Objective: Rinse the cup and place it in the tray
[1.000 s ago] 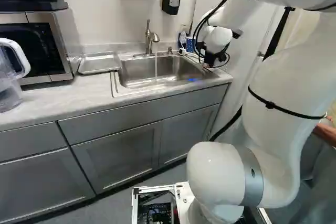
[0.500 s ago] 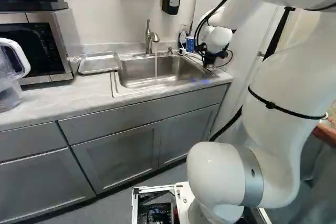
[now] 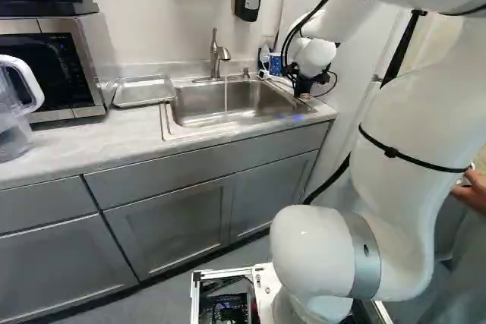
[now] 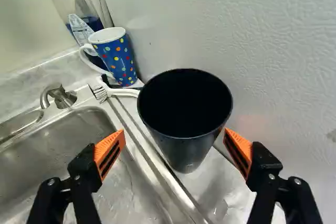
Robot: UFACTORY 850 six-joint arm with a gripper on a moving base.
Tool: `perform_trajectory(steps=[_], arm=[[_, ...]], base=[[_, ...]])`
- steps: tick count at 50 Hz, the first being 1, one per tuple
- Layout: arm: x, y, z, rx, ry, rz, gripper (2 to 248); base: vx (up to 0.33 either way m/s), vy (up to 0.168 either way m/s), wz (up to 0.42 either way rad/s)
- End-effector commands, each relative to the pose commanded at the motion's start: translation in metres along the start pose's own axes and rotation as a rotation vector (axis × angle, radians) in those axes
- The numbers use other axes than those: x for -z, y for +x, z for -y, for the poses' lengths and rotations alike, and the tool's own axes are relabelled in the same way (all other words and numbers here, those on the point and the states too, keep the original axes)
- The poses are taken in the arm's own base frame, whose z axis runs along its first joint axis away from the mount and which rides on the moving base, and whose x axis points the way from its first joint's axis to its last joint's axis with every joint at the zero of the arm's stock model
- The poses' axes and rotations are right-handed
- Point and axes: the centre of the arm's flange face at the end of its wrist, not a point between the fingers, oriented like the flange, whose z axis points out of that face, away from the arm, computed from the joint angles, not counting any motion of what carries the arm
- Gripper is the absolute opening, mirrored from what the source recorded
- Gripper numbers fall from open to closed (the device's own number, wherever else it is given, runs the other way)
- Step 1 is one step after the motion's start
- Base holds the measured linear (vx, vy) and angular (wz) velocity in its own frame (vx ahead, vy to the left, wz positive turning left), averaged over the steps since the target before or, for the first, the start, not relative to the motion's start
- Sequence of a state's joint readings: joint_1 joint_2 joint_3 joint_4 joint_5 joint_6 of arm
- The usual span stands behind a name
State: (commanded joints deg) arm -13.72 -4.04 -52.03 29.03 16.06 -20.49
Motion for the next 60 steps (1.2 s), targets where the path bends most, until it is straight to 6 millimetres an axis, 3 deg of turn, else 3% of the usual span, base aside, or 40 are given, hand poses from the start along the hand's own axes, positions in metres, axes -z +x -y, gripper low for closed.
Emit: perform_trajectory(steps=[42,43,47,48,52,53,57,58,60], arm=[[0.0,0.0,0.0,0.024,0.0,0.0,247],[0.0,0.0,0.0,0.024,0.0,0.0,227],[0.0,0.0,0.0,0.024,0.0,0.0,227],[0.0,0.0,0.0,0.024,0.0,0.0,190],[0.0,0.0,0.0,0.024,0.0,0.0,190],[0.0,0.0,0.0,0.024,0.0,0.0,152],[0.0,0.0,0.0,0.024,0.0,0.0,152],[0.0,0.0,0.0,0.024,0.0,0.0,123],[0.0,0.0,0.0,0.024,0.0,0.0,123]], base=[[0.0,0.0,0.0],[0.0,0.0,0.0],[0.0,0.0,0.0],[0.0,0.0,0.0],[0.0,0.0,0.0],[0.0,0.0,0.0],[0.0,0.0,0.0],[0.0,0.0,0.0],[0.0,0.0,0.0]])
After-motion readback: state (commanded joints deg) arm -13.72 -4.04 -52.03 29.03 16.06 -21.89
